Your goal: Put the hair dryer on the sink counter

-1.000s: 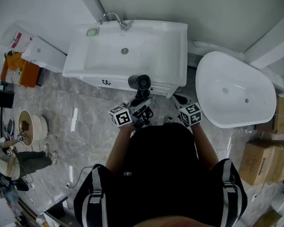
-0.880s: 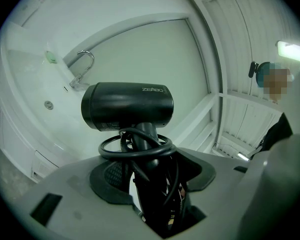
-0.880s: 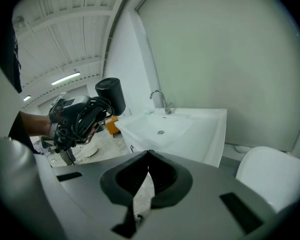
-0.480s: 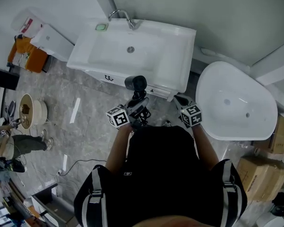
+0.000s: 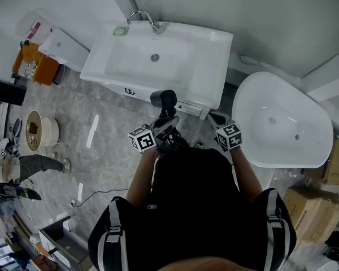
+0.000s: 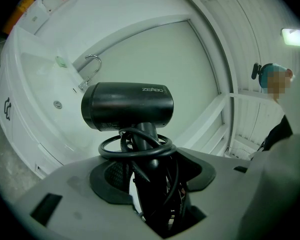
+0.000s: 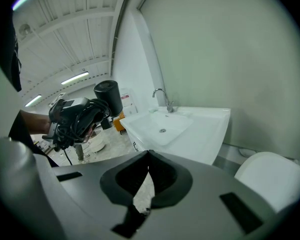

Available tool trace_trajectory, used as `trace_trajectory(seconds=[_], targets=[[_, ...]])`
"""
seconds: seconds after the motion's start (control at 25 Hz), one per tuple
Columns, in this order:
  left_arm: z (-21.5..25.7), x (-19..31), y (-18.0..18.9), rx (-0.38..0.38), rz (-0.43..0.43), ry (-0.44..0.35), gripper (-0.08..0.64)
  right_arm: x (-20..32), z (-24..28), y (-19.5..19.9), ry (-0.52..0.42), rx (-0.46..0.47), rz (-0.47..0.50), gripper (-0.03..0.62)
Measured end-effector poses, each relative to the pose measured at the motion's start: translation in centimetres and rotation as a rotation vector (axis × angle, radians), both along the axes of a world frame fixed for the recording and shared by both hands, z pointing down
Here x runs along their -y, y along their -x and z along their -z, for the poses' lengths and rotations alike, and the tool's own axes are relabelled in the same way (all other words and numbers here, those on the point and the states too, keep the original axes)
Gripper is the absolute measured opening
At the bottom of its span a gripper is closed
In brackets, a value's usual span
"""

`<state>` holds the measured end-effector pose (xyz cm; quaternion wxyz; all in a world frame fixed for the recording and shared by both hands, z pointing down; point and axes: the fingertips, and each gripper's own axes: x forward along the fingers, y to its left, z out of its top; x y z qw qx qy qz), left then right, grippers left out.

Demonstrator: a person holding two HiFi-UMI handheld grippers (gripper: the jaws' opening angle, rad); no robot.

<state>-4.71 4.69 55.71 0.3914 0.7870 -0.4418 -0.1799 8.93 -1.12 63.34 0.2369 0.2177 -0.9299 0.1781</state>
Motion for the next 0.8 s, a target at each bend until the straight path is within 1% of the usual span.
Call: trace_trajectory(seconds=[0.28,0.44,0.6,0.8], targets=[[0.0,1.7,-0.5,0.021,-0.050,0.011,0.241,0.9,-0.6,-0.4,0.014,-0.012,-0.027,0.058],[-0.9,3.4,-0.6,0.024,-0.090,0.030,0.241,1.7,-0.9,-0.6,0.028,-0.021,-0.059,0.058],[-1.3,6.0,-1.4,0.008,-0.123,0.040,0.241,3.2,-1.1,-1.3,0.032,-0.042,-0.079,0.058],[-1.7,8.7,-1.8,-0.001,-0.181,0.049,0.241,4.9,-1.0,-1.1,0.040,-0.051,-0.124,0.058]])
